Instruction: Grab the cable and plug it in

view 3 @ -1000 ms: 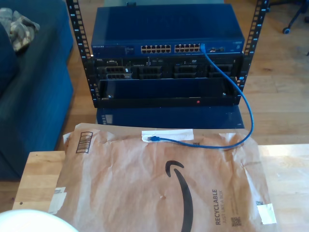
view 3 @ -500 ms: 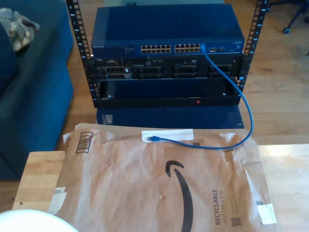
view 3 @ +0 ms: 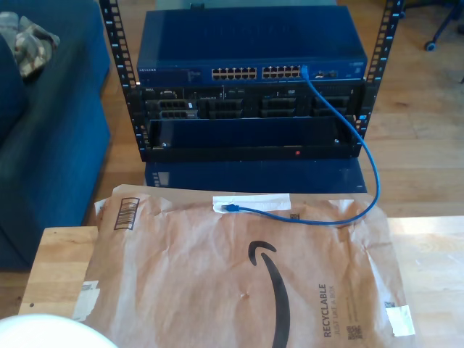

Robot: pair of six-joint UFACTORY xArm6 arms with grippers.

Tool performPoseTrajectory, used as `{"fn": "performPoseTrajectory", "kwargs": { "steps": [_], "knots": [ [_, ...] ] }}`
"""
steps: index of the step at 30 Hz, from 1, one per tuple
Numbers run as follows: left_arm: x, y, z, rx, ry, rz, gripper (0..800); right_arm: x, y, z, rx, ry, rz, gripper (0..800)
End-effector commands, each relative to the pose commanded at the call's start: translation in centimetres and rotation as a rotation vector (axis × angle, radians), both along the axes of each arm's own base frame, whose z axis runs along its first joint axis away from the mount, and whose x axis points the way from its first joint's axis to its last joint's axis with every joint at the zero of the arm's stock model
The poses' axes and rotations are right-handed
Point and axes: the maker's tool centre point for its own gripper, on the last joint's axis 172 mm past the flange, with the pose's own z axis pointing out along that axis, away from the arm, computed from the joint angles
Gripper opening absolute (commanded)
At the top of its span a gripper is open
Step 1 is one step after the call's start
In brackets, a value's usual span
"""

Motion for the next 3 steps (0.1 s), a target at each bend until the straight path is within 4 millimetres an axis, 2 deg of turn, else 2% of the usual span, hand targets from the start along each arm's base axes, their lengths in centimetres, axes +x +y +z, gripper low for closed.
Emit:
{"fn": "performPoseTrajectory", "kwargs": {
  "steps": [3],
  "knots": [
    [0.0,0.04,0.02,0.002,0.0,0.0,800,-0.02,-0.01,0.0,0.0,0.001,0.001,798]
  ]
}}
